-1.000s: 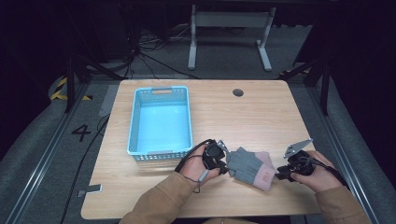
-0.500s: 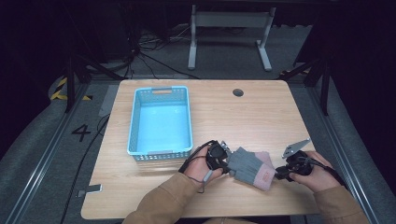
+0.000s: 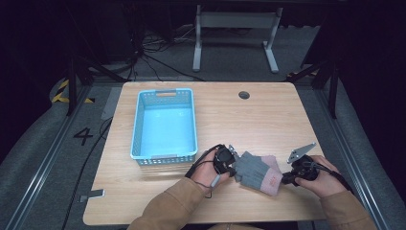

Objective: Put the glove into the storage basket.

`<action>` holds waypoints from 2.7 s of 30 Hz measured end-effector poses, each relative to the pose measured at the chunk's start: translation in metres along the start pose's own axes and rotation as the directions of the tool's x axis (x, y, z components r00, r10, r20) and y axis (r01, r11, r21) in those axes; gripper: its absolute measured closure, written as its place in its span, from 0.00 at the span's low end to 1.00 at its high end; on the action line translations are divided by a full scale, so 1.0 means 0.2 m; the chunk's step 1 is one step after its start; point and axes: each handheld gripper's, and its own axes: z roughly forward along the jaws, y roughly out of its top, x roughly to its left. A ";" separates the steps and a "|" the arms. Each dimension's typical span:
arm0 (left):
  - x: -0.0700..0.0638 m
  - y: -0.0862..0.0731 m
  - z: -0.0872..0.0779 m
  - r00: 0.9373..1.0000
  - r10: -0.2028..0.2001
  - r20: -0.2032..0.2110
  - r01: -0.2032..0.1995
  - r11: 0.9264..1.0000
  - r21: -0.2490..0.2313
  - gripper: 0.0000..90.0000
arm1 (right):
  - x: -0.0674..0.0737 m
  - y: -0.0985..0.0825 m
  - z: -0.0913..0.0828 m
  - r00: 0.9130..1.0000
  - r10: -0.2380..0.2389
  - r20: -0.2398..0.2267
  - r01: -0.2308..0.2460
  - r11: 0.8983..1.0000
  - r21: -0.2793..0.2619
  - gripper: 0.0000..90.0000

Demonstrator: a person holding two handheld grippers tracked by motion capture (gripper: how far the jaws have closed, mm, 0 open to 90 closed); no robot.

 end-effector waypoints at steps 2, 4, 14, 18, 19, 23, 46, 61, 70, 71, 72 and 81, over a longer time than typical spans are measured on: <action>0.00 0.00 0.00 1.000 0.002 -0.003 -0.002 1.000 -0.001 0.99 | 0.00 0.00 -0.01 1.000 -0.007 0.001 0.007 1.000 -0.003 0.95; -0.02 0.00 -0.02 1.000 0.011 -0.003 -0.011 1.000 -0.009 0.99 | 0.00 0.00 -0.03 1.000 0.000 0.005 0.000 1.000 -0.008 0.96; -0.08 0.00 -0.11 1.000 0.029 0.008 -0.029 0.998 -0.060 0.99 | 0.00 0.01 -0.11 1.000 0.008 0.018 -0.006 0.998 -0.064 0.97; -0.10 -0.01 -0.15 0.999 0.039 0.004 -0.039 0.995 -0.088 0.99 | -0.01 0.02 -0.15 0.999 0.027 0.033 -0.023 0.993 -0.119 0.98; -0.10 -0.01 -0.16 0.999 0.038 0.009 -0.037 0.995 -0.092 0.99 | -0.02 0.02 -0.15 0.999 0.024 0.035 -0.019 0.991 -0.134 0.98; -0.11 -0.02 -0.18 0.999 0.038 0.013 -0.037 0.994 -0.101 0.99 | -0.03 0.04 -0.17 0.998 0.035 0.054 -0.025 0.985 -0.172 0.98; -0.15 -0.02 -0.10 0.997 0.048 0.059 -0.045 0.997 -0.063 0.99 | -0.12 0.11 -0.08 0.990 0.103 0.097 -0.079 0.973 -0.218 0.99; -0.14 -0.02 -0.04 0.997 0.031 0.075 -0.029 0.999 -0.032 0.99 | -0.16 0.13 -0.03 0.988 0.121 0.094 -0.099 0.973 -0.210 0.99; -0.11 -0.03 -0.02 0.998 0.017 0.065 -0.016 1.000 -0.021 1.00 | -0.18 0.13 -0.01 0.985 0.136 0.108 -0.108 0.966 -0.234 0.99; -0.11 -0.03 -0.02 0.998 0.016 0.066 -0.015 1.000 -0.018 1.00 | -0.18 0.13 0.00 0.985 0.133 0.107 -0.105 0.967 -0.234 0.99; -0.11 -0.03 -0.02 0.998 0.018 0.068 -0.017 1.000 -0.013 1.00 | -0.18 0.13 0.01 0.985 0.132 0.109 -0.104 0.968 -0.230 0.99; -0.10 -0.04 -0.01 0.998 0.007 0.065 -0.007 1.000 -0.004 0.99 | -0.19 0.12 0.02 0.982 0.152 0.116 -0.124 0.968 -0.219 0.90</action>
